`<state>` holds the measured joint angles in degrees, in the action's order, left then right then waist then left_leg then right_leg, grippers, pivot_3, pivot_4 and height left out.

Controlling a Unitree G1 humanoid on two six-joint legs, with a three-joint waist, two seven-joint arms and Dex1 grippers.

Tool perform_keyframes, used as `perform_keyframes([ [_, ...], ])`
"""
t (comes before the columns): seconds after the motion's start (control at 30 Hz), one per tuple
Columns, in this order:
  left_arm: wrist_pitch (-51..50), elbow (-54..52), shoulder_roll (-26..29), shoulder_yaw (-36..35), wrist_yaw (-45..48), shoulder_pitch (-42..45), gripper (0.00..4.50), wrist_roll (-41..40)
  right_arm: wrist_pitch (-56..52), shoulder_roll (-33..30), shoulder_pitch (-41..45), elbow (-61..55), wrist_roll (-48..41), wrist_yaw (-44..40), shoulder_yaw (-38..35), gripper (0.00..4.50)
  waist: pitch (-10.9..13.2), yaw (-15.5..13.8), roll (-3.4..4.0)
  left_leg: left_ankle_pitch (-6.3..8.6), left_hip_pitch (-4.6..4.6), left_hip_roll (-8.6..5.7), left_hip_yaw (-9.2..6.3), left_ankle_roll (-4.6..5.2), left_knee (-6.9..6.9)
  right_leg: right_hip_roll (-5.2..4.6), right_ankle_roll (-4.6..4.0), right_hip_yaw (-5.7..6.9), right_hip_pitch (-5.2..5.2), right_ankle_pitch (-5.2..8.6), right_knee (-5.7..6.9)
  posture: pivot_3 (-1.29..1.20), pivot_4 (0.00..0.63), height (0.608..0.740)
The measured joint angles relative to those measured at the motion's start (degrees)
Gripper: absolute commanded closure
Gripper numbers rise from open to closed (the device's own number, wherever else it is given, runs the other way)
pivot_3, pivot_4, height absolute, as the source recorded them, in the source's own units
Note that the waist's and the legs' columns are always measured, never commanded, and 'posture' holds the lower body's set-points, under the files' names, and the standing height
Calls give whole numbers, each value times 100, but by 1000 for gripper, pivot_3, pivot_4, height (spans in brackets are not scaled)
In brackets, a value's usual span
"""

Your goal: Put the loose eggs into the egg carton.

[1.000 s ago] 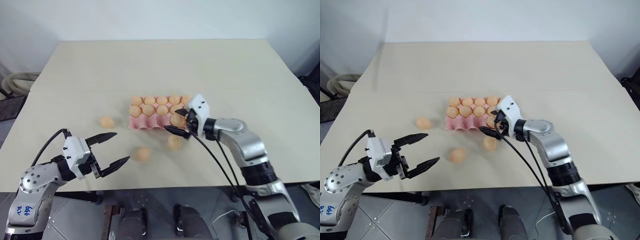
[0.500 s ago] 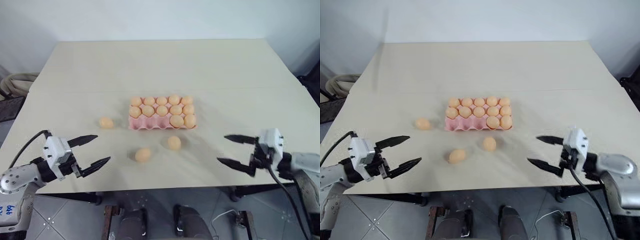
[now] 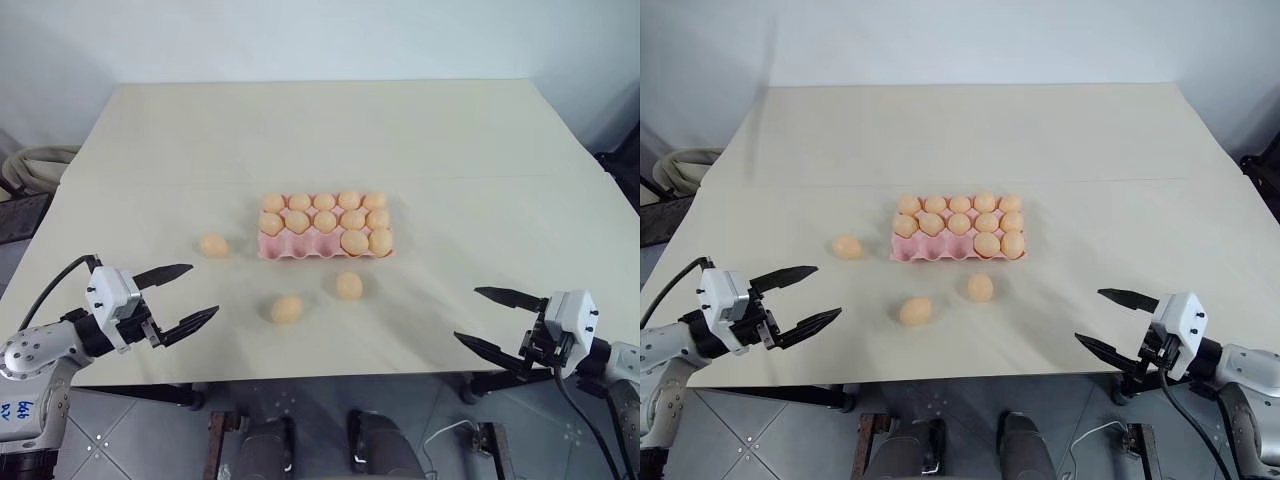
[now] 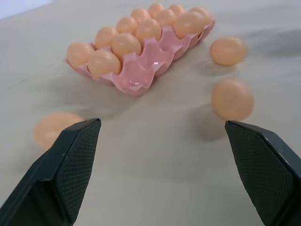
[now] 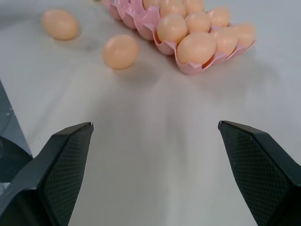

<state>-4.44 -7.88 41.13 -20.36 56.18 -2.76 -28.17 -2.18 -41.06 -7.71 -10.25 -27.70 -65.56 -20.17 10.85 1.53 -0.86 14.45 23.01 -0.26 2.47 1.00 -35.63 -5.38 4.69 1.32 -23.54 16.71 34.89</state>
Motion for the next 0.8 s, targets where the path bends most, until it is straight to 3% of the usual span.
perform_keyframes([
  [0.3,-145,-341,-25,158,151,-82,0,-116,-1674,-32,1831,-533,195,587,1764,43,0,0,0,-1,6,2,-1,-1,0,0,-11,-2,-13,6,11,0,150,740],
  [0.53,-222,-960,34,122,422,-369,0,-319,-2415,546,3016,-73,829,959,3076,43,0,8,-1,8,19,0,0,-1,0,-1,-10,2,-16,5,-9,0,150,740],
  [0.8,-249,-1183,29,117,389,-422,0,-331,-2683,1346,3392,438,1405,1654,3600,43,0,13,0,6,17,0,0,-2,-7,-1,-8,6,-17,4,9,0,150,740],
])
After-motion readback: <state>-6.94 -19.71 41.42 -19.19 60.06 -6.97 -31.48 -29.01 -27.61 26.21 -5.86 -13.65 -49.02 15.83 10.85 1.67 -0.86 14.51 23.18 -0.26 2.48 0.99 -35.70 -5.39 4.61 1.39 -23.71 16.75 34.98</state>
